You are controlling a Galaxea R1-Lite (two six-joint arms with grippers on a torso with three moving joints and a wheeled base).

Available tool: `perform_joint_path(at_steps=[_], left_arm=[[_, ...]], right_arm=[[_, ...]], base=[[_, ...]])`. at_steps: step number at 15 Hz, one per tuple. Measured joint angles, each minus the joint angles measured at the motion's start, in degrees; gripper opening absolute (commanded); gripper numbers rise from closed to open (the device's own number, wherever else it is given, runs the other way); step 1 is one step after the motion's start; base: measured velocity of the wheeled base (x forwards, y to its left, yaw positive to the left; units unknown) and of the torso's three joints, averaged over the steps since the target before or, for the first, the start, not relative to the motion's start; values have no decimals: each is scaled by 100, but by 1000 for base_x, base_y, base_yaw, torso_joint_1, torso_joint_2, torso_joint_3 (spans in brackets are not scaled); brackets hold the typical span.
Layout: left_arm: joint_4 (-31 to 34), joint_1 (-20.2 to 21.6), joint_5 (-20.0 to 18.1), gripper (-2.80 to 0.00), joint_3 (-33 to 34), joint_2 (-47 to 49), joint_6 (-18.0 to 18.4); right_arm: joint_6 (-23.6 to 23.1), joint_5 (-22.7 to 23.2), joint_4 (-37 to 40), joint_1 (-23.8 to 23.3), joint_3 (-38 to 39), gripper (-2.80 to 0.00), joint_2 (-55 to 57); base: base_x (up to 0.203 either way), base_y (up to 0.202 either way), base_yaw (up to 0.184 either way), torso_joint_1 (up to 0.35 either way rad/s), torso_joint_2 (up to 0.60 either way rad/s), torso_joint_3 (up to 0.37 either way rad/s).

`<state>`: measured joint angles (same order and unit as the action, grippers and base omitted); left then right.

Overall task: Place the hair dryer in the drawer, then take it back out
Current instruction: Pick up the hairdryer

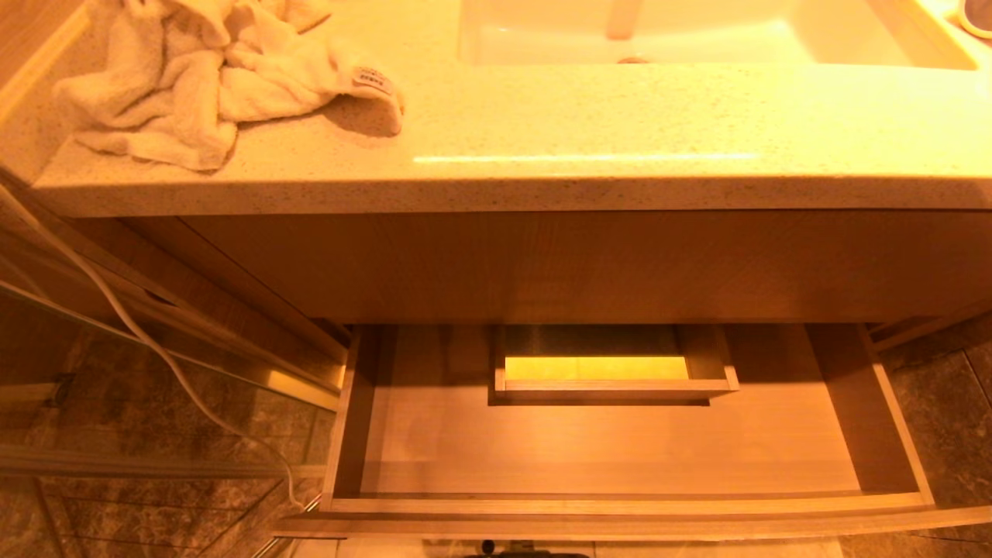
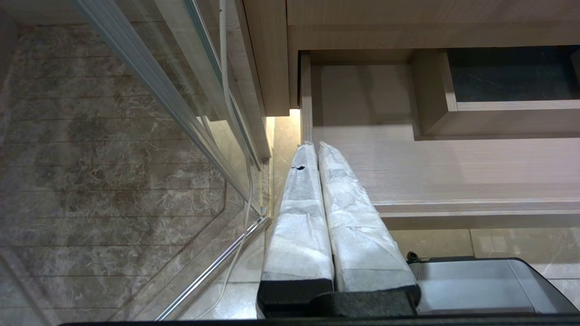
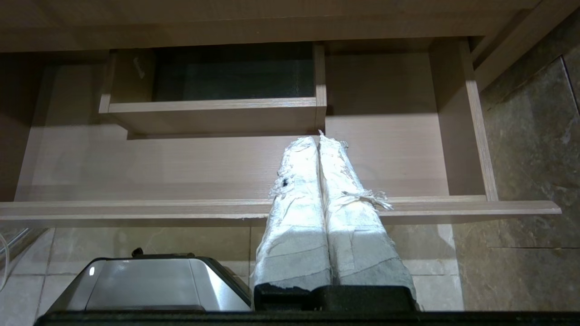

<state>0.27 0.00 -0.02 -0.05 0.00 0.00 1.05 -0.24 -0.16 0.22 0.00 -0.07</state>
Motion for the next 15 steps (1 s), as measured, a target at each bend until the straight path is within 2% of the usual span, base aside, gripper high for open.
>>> perform_joint_path(at_steps=[15], left_arm=[[0, 0, 2, -280, 0, 0, 0]], right_arm=[[-11, 2, 2, 2, 0, -280, 0]], base=[[0, 0, 0, 0, 0, 0]])
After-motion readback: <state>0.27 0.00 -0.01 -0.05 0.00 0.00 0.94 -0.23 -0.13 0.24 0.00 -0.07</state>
